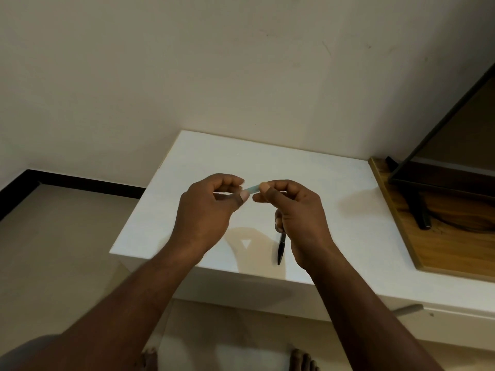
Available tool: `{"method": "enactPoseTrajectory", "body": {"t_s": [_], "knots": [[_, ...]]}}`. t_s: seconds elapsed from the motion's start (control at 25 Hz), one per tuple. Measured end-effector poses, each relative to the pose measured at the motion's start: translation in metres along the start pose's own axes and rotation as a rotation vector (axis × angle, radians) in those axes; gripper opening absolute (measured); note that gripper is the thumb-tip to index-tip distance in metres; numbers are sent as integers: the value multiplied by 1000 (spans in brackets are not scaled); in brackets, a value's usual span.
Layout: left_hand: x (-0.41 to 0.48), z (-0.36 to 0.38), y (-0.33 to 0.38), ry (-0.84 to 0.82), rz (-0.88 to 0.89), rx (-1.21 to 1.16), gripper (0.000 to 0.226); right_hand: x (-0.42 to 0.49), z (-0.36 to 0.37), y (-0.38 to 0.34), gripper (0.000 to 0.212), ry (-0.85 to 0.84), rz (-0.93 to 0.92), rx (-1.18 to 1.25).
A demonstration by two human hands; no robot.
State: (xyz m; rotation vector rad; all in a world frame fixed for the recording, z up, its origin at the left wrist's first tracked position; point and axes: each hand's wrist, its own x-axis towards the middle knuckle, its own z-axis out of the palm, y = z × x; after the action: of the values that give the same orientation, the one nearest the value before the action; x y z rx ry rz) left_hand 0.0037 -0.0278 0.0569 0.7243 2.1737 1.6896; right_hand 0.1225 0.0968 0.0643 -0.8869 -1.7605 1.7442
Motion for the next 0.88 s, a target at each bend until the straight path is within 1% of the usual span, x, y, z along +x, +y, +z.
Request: {"method": "enactPoseTrajectory", "body": {"t_s": [0.04, 0.12, 0.16, 0.2, 0.24, 0.32, 0.4, 0.48, 0.64, 0.72, 0.8, 0.88], "knots": [[0, 0, 1, 15, -126, -156, 20, 0, 0, 0, 8, 27, -47, -25], [-1, 1, 5, -34, -419, -488, 25, 0, 0, 2, 4, 93, -161, -142], [-3, 1, 6, -76, -534, -621, 30, 0, 1, 3, 2, 119, -226, -217], [-4, 0, 6, -110, -608, -725, 34, -2, 2, 5, 6, 132, -293, -299], [-4, 0, 6, -131, -639, -807, 36, -3, 3, 7, 9, 129, -361, -375], [-3, -3, 5, -130, -643, -938, 34, -6, 6, 9, 14, 104, -495, -499], [-1, -7, 4, -91, -641, -1006, 31, -8, 9, 11, 19, 71, -561, -559], [1, -11, 3, -56, -628, -1000, 28, -10, 12, 12, 20, 36, -485, -494], [6, -13, 4, 2, -547, -925, 15, -12, 18, 10, 13, -99, -79, -114], [7, -14, 5, 11, -512, -893, 15, -13, 19, 8, 13, -150, 93, 10], [6, -14, 6, 15, -469, -825, 18, -13, 20, 8, 19, -181, 214, 84], [5, -12, 7, 43, -412, -704, 21, -14, 22, 9, 24, -200, 274, 137]]}}
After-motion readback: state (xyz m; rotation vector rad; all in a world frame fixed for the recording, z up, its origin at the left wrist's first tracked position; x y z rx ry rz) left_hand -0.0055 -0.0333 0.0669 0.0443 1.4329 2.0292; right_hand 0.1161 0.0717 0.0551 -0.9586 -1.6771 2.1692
